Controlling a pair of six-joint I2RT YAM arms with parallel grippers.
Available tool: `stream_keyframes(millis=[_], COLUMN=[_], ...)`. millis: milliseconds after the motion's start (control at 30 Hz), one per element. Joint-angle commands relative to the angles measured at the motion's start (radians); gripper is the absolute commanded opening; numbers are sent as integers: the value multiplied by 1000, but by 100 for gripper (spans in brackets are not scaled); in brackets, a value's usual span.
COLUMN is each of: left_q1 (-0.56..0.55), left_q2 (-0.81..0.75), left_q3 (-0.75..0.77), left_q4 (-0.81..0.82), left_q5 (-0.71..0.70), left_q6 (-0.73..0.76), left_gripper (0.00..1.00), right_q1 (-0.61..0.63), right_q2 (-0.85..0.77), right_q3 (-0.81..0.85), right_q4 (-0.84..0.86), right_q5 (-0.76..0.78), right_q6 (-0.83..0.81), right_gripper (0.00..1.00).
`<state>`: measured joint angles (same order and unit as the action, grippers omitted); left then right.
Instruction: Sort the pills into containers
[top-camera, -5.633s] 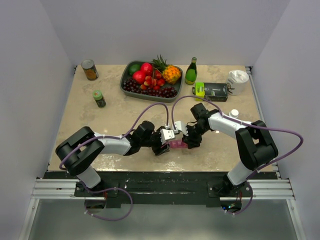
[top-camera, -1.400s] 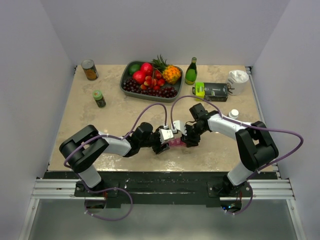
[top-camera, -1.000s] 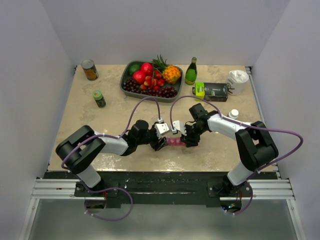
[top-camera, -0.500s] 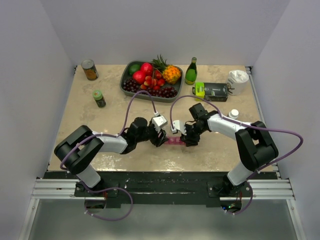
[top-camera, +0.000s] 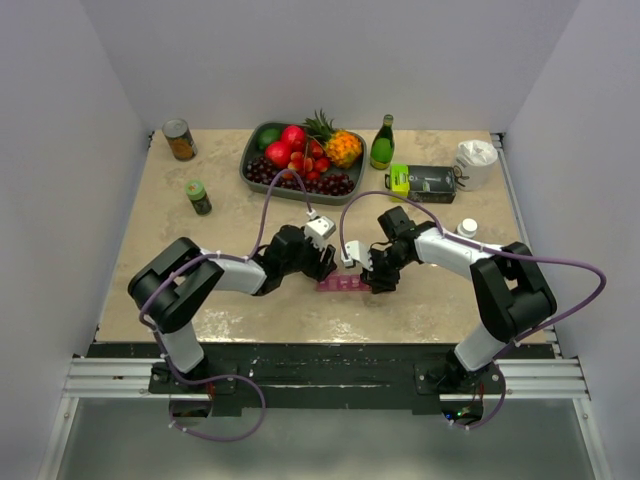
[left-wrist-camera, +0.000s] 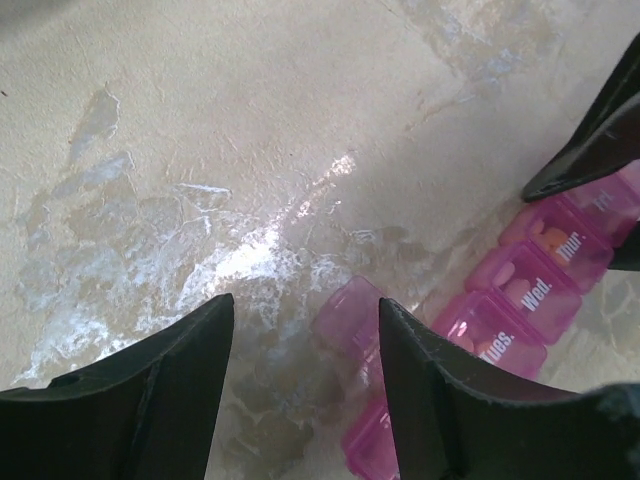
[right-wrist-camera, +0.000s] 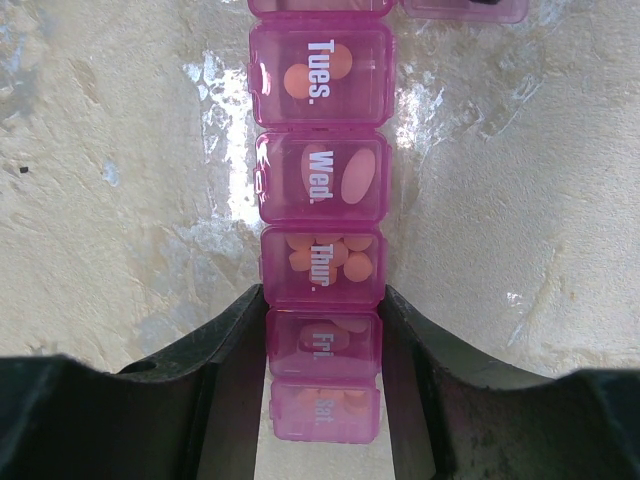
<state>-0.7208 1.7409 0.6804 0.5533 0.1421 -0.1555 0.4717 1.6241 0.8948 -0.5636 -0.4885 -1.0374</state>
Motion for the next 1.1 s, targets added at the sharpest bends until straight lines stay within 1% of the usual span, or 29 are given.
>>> stream_keyframes(millis=[0, 100, 167, 300, 333, 400, 433, 467, 567, 600, 633, 700, 733, 800, 833, 967, 1000, 1067], left_q1=[3, 3, 3, 4, 6, 14, 18, 30, 66, 75, 84, 115, 129, 165, 181, 286, 303, 342], left_q2=[43, 57, 36, -55, -105, -161, -220, -251, -371, -401, -462, -527, -590, -659, -726, -892, -921, -994], left_q3=[62, 79, 76, 68, 73, 77, 77, 77, 70, 67, 61, 54, 48, 36, 22, -22, -30, -36], left_q4=[-52, -73, -72, -67, -85, -108, -131, -147, -205, -225, -268, -317, -373, -453, -479, -611, -653, -690], left_q5=[-18, -18, -33, -58, -65, -88, -98, -114, -128, -133, -139, -163, -173, -185, -187, -202, -213, -243], left_q6=[-22, -27, -35, -36, -32, -21, -10, -4, 14, 13, 17, 17, 14, 8, -4, -52, -56, -68], left_gripper=[64, 64, 64, 70, 71, 74, 75, 76, 79, 80, 81, 84, 84, 87, 87, 90, 93, 95], right_q1=[10, 8, 8, 8, 10, 8, 8, 8, 8, 7, 5, 2, 1, -5, -5, -13, -18, -31], right_q2=[20, 19, 17, -1, -6, -13, -24, -30, -59, -67, -76, -90, -96, -125, -141, -202, -220, -236], right_q3=[9, 9, 10, 36, 44, 70, 79, 88, 134, 144, 156, 210, 229, 277, 288, 355, 365, 378], right_q4=[-32, -32, -33, -27, -28, -33, -36, -45, -65, -67, -73, -119, -137, -168, -173, -168, -159, -124], right_q5=[-1, 1, -1, -4, -1, -2, -4, -8, -1, 5, 14, 27, 30, 36, 37, 21, 13, -37], right_q6=[-13, -13, -9, 45, 56, 95, 102, 115, 137, 143, 146, 145, 145, 157, 165, 230, 249, 316], right_gripper=[23, 23, 23, 33, 39, 48, 60, 66, 80, 83, 85, 88, 89, 90, 90, 91, 91, 93])
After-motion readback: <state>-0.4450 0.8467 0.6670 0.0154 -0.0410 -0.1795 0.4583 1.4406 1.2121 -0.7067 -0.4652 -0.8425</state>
